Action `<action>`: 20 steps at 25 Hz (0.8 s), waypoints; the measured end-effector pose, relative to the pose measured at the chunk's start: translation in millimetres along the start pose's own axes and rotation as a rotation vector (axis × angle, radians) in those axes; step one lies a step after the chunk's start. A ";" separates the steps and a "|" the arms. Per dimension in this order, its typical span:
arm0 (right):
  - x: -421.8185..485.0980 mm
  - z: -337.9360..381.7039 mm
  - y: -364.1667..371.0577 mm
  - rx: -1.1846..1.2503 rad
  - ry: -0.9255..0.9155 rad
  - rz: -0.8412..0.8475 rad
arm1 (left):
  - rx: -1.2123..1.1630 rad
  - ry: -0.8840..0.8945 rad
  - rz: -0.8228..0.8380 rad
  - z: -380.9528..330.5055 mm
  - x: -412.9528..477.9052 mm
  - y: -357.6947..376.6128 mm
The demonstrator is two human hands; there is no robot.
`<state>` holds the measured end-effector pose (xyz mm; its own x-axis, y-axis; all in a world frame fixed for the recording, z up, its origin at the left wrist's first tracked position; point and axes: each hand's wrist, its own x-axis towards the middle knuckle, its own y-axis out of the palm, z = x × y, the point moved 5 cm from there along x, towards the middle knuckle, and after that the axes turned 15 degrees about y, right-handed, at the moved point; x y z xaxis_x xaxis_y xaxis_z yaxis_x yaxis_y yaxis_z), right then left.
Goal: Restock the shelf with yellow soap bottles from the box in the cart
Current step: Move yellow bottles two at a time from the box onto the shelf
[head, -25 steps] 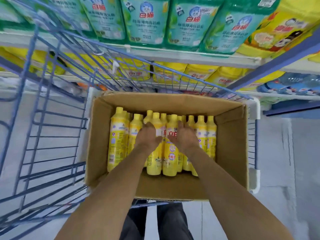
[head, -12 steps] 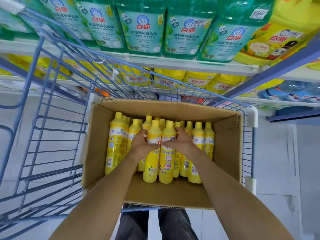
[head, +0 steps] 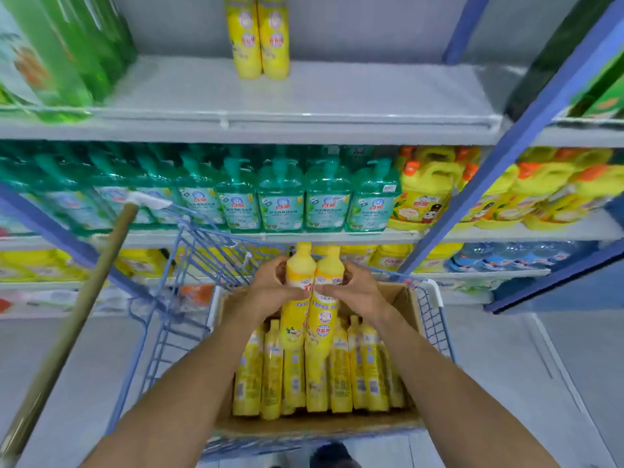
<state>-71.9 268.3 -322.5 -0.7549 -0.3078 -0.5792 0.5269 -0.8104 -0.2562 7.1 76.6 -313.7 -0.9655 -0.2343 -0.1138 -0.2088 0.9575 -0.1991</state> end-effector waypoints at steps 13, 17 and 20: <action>-85.8 323.5 -51.0 0.079 -0.616 -0.202 | 0.062 0.578 -0.141 -313.5 56.6 -129.8; -76.5 396.2 -59.2 0.076 -0.701 -0.198 | 0.068 0.632 -0.204 -364.5 88.8 -156.5; -57.6 432.6 -62.8 0.099 -0.728 -0.211 | 0.043 0.637 -0.240 -380.3 119.9 -170.9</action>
<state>-230.4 121.3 61.7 -0.9208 -0.3642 0.1397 0.3310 -0.9190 -0.2141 -132.1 -51.1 76.8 -0.7993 -0.2816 0.5309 -0.4347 0.8810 -0.1870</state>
